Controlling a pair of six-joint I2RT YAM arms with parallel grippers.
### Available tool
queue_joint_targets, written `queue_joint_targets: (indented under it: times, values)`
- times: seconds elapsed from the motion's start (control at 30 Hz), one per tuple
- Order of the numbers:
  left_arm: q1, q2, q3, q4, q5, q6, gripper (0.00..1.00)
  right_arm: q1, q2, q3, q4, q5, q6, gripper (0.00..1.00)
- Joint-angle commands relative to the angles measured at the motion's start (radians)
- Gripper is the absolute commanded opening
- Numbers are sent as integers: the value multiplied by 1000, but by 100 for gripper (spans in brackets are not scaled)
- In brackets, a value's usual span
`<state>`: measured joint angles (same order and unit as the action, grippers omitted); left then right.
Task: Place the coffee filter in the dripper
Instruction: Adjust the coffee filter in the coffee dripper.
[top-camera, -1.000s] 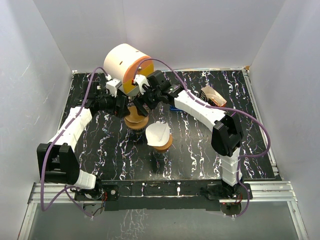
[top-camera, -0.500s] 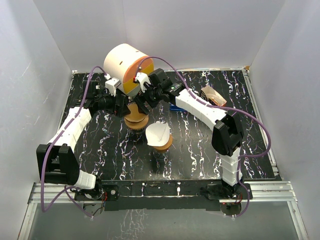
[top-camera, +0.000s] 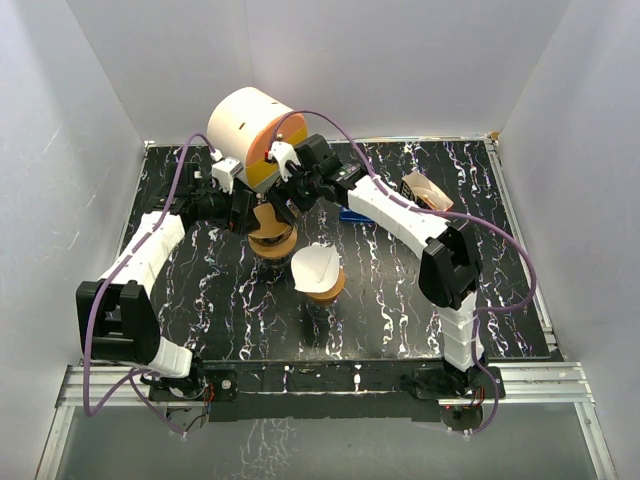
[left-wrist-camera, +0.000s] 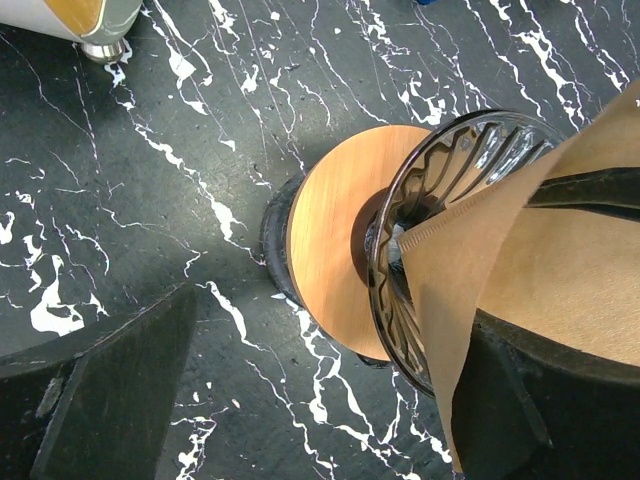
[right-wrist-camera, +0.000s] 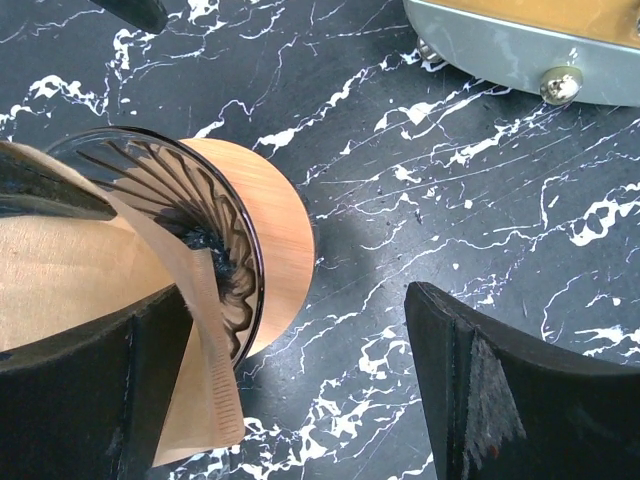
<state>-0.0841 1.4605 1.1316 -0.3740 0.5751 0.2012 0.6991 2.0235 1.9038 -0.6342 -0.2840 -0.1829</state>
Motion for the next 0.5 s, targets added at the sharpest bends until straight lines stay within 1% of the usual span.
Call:
queue_joint_targets:
  times: [0.0,0.47]
  values:
    - [4,5,27,-3,-1,0,92,-3,19,42,18,16,-12,84]
    - [0,42,10,15,-12,5,92,-3,24,-3,29,11,-13,84]
